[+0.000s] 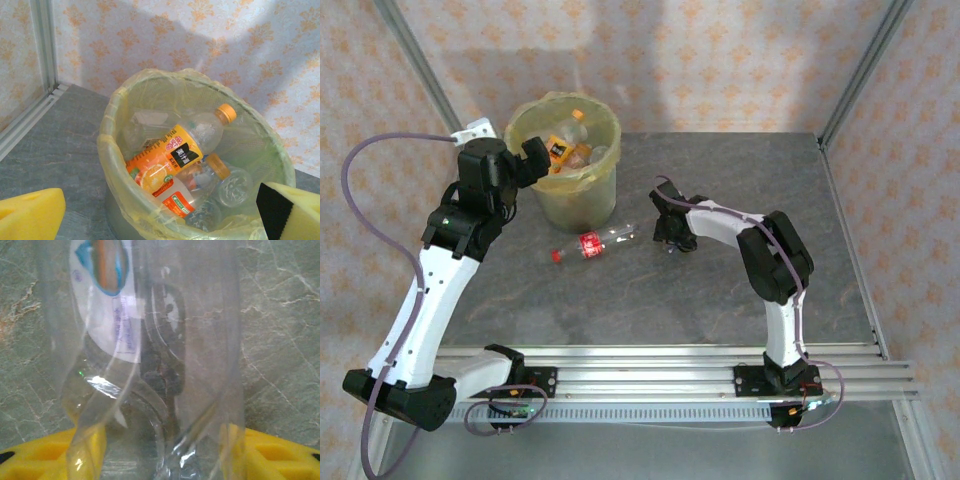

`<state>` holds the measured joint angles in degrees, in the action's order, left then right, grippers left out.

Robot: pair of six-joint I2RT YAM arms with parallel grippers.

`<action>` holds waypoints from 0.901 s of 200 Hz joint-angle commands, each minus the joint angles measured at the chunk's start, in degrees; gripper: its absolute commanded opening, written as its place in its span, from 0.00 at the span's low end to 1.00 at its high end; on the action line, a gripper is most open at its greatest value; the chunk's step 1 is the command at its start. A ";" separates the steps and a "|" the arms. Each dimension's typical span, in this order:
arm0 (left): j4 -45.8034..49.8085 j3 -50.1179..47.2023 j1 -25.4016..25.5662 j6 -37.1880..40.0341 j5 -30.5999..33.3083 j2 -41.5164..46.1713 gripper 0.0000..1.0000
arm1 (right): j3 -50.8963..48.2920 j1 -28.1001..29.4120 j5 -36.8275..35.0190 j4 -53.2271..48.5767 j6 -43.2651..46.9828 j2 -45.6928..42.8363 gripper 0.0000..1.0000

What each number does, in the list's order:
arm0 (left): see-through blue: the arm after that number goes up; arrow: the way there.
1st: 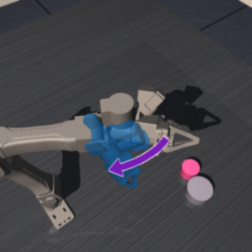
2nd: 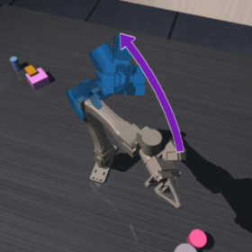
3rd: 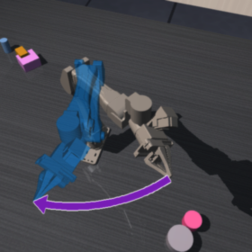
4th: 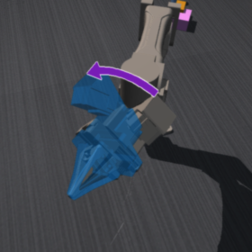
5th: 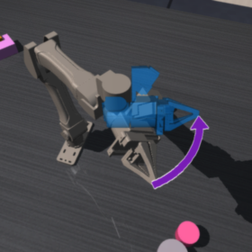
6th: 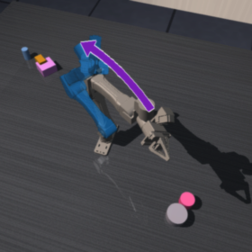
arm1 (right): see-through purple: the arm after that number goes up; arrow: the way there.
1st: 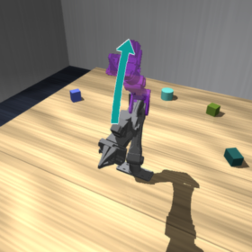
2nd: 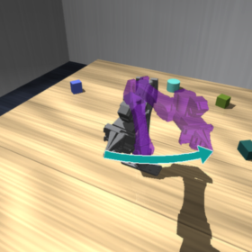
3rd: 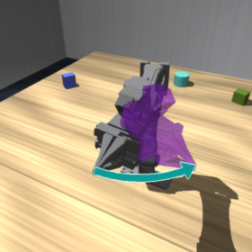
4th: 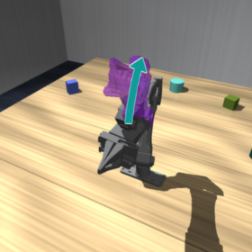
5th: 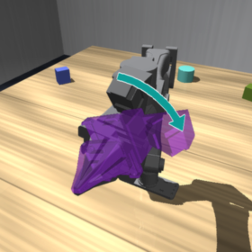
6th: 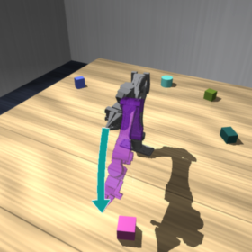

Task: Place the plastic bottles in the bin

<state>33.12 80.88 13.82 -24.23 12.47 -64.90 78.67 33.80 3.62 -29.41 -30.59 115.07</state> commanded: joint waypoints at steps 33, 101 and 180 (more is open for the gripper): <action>-0.55 1.20 -0.55 -1.35 -0.13 -0.91 1.00 | -1.96 -0.14 0.19 -0.56 1.91 -0.97 0.44; -1.09 1.65 -0.52 -1.44 -5.28 -1.27 1.00 | -10.21 -0.14 0.03 6.25 6.36 -15.03 0.35; -5.65 1.82 0.04 -4.66 -23.33 -2.78 1.00 | -21.02 5.44 4.03 20.87 19.08 -37.26 0.35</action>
<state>31.35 80.95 13.82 -26.70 -1.52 -66.59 59.92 36.84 6.28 -15.31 -17.65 82.74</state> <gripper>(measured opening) 0.996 0.439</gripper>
